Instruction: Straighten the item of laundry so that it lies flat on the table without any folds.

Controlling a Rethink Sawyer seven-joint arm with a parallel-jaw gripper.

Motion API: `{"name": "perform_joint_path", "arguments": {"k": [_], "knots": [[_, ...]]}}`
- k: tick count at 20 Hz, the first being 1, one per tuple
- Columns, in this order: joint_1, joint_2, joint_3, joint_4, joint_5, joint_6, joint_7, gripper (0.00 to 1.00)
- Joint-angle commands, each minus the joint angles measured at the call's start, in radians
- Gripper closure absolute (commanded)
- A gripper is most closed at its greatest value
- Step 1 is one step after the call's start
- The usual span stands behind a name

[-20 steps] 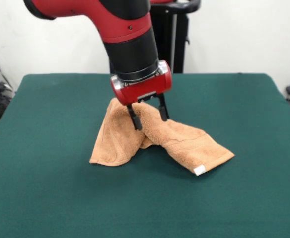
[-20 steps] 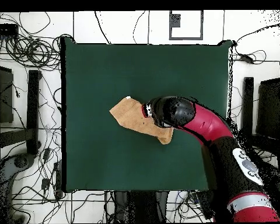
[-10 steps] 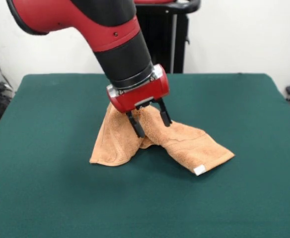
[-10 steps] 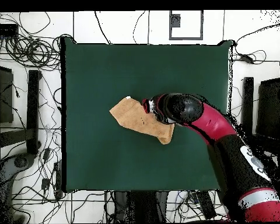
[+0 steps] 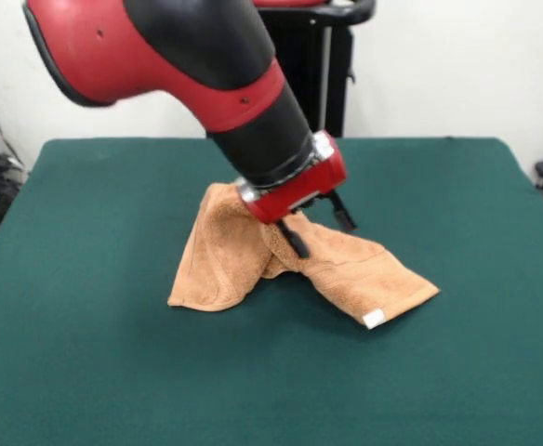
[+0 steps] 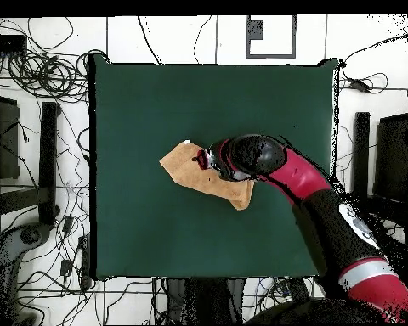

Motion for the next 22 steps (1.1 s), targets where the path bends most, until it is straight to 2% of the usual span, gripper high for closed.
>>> {"name": "perform_joint_path", "arguments": {"k": [1, 5, 8, 13, 22], "knots": [[0.001, 0.101, 0.173, -0.023, -0.063, 0.135, -0.189, 0.0], [-0.006, 0.115, 0.192, -0.016, -0.086, 0.126, -0.176, 0.0], [0.005, 0.13, 0.199, -0.048, -0.115, 0.109, -0.162, 0.0], [0.009, 0.12, 0.166, -0.086, -0.177, 0.083, -0.124, 0.0], [-0.021, 0.055, 0.184, -0.216, -0.165, 0.415, -0.141, 0.0]]}}
